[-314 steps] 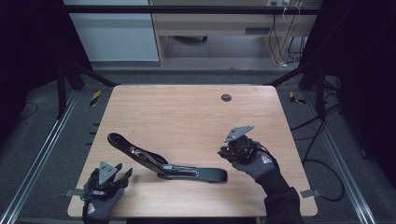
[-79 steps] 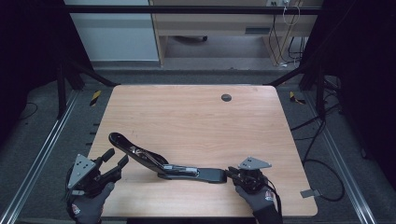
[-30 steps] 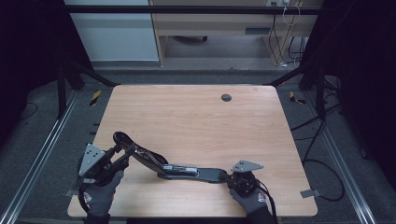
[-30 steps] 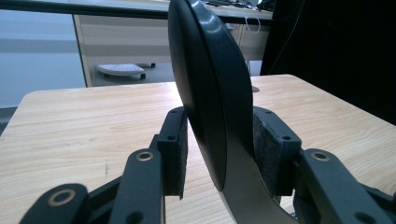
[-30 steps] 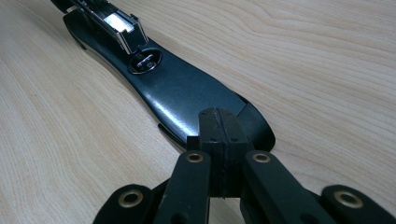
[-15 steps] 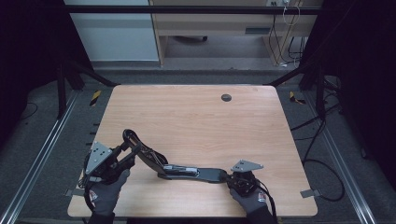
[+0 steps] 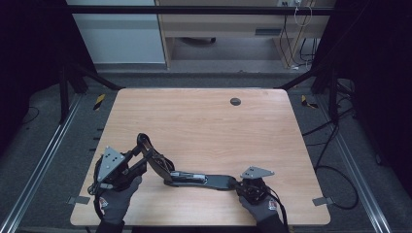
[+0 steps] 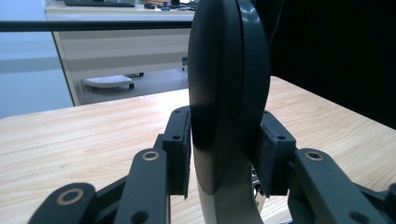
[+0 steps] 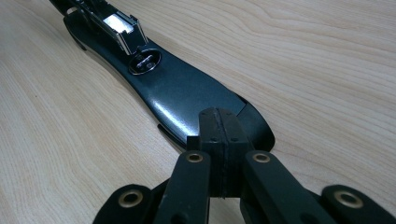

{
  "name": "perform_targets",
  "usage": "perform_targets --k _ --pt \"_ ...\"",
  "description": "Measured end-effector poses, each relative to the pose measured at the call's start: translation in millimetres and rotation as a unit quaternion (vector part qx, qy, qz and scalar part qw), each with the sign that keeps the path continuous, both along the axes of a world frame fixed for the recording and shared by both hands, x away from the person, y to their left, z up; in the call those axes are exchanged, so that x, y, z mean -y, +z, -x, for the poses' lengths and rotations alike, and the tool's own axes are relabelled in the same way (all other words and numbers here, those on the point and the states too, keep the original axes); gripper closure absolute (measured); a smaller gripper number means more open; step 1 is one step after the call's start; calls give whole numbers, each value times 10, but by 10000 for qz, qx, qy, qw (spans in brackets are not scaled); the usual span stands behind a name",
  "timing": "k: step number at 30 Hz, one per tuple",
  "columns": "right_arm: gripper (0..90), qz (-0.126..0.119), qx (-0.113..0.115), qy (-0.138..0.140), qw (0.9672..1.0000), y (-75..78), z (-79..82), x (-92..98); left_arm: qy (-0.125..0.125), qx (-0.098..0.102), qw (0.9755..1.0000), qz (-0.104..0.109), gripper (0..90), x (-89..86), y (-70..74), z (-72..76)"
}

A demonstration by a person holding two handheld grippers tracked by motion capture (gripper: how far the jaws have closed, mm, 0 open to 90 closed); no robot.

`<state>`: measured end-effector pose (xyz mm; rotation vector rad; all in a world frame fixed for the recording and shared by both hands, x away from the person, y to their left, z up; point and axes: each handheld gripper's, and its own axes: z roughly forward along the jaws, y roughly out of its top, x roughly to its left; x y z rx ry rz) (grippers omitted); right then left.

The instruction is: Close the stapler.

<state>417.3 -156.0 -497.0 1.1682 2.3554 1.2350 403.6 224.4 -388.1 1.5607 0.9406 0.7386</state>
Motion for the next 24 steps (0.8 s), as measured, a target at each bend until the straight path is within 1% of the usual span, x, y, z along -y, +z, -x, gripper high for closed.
perform_targets --k 11,20,24 --pt "900 -6 -6 -9 10000 -1 3 1 2 86 9997 -213 612 122 31 9" --pt "900 -10 -8 -11 10000 -2 3 3 10 179 9990 -407 612 219 44 23" --pt "900 -24 -23 -15 10000 -1 4 2 2 208 9988 -447 611 250 46 26"
